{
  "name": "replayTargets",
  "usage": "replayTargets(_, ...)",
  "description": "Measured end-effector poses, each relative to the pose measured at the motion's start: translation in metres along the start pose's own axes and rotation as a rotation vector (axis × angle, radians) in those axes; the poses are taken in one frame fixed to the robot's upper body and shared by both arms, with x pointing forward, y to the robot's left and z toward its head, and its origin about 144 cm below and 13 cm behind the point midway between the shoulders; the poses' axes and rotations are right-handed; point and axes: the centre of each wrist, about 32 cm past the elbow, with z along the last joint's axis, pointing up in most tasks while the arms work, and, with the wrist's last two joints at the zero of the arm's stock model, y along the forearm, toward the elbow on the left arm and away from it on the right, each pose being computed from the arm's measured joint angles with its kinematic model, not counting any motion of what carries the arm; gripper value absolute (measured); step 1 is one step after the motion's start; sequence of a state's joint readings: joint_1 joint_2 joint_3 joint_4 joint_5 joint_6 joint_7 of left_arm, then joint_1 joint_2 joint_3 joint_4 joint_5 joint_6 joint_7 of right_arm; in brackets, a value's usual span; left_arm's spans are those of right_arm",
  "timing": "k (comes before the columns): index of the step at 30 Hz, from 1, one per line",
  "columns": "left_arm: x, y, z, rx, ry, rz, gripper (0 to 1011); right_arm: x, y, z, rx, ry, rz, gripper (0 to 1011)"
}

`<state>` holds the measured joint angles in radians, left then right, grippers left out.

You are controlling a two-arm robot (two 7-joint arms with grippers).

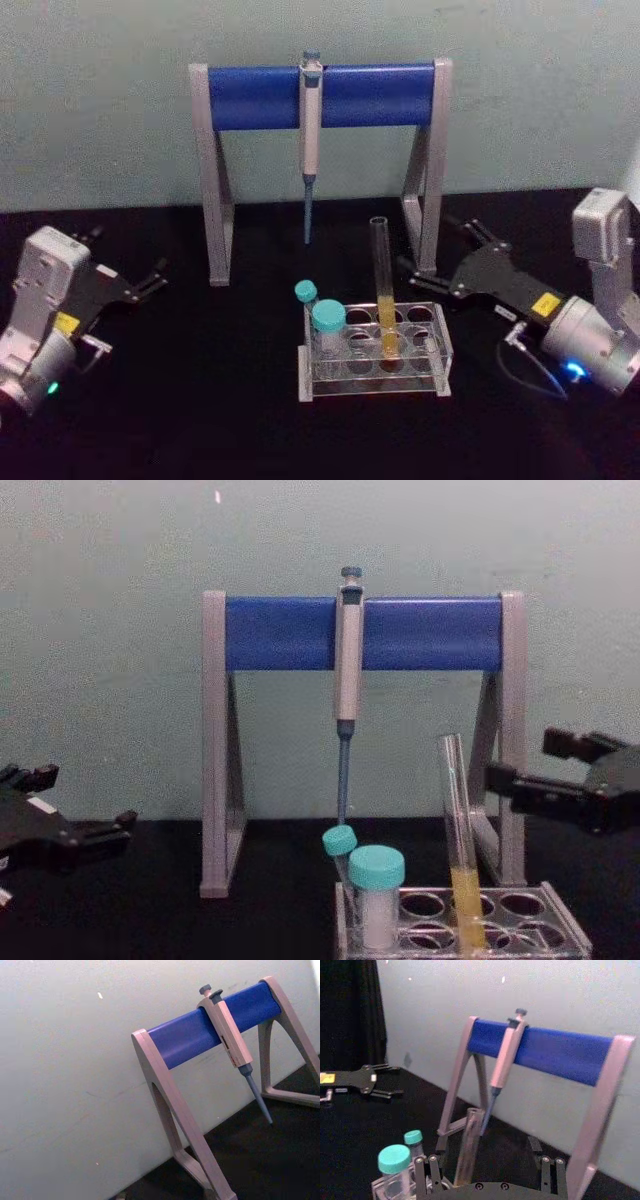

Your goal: Pick up the test tube from the test tube rack, shake it, then place it back into the test tube rack.

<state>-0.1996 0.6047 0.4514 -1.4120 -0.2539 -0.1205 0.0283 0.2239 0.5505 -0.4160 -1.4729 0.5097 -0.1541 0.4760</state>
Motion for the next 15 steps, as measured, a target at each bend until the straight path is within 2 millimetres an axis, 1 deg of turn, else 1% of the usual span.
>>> replayTargets(6,0.000,0.000,0.000,0.000,0.000,0.000,1001,0.001,0.011,0.000,-0.037,0.029,0.034,1000)
replayTargets(15,0.000,0.000,0.000,0.000,0.000,0.000,1001,0.008,0.028,0.003,-0.100,0.061,0.044,1000)
